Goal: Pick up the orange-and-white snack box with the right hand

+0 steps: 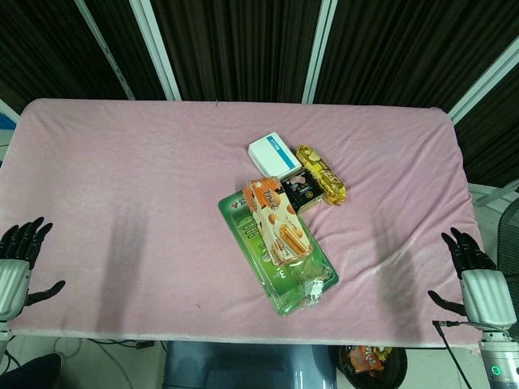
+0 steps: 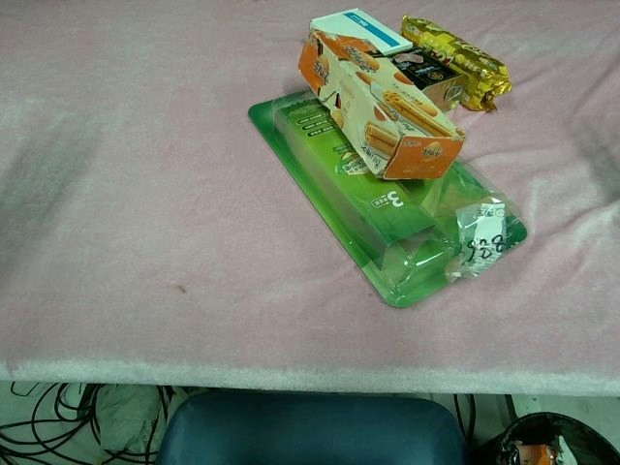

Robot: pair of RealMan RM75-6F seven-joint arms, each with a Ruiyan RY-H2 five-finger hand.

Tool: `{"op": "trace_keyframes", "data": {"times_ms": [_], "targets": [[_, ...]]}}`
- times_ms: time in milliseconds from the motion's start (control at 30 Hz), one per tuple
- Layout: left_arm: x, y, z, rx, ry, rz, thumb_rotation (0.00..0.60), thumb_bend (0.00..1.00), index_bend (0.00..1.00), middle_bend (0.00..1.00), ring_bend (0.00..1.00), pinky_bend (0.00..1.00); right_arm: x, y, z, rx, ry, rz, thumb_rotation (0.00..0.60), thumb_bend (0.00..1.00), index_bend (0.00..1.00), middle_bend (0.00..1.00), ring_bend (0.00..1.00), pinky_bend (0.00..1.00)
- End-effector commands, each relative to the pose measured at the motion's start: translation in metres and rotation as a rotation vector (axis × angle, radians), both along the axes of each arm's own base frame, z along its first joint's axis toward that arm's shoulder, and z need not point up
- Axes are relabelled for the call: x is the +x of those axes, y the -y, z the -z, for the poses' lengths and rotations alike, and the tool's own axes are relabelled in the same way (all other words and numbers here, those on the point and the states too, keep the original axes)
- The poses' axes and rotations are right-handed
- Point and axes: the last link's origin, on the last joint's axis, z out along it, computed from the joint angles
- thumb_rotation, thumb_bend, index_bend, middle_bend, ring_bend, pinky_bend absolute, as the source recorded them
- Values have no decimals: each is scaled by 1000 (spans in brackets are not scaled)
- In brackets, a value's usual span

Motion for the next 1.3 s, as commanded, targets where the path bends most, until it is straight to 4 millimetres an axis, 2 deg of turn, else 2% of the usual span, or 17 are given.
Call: {"op": "trace_keyframes", "data": {"times_ms": [33, 533, 900, 1067, 1300], "targets": [[0, 0, 0, 1, -1, 0, 600, 0, 0, 0, 0, 0, 0, 0, 0, 0, 2, -1, 600, 60, 0, 0, 0, 230], [0, 1, 0, 3, 6, 2, 600, 0, 0, 0, 0, 0, 4, 0, 0, 7, 14, -11, 600, 60, 0, 0, 0, 230], [0, 1, 0, 3, 12, -8, 600, 0, 0, 0, 0, 0, 22, 8, 3, 17, 43, -42, 600, 61, 0, 0, 0, 230], [-2, 0, 0, 6, 11, -20, 600, 0, 0, 0, 0, 0, 43, 28, 16, 59, 52, -80, 600, 68, 0, 0, 0, 230], [-3, -1, 0, 9, 13, -27, 600, 0, 0, 0, 0, 0, 81, 66, 50, 128, 24, -132, 600, 85, 0, 0, 0, 229]]}}
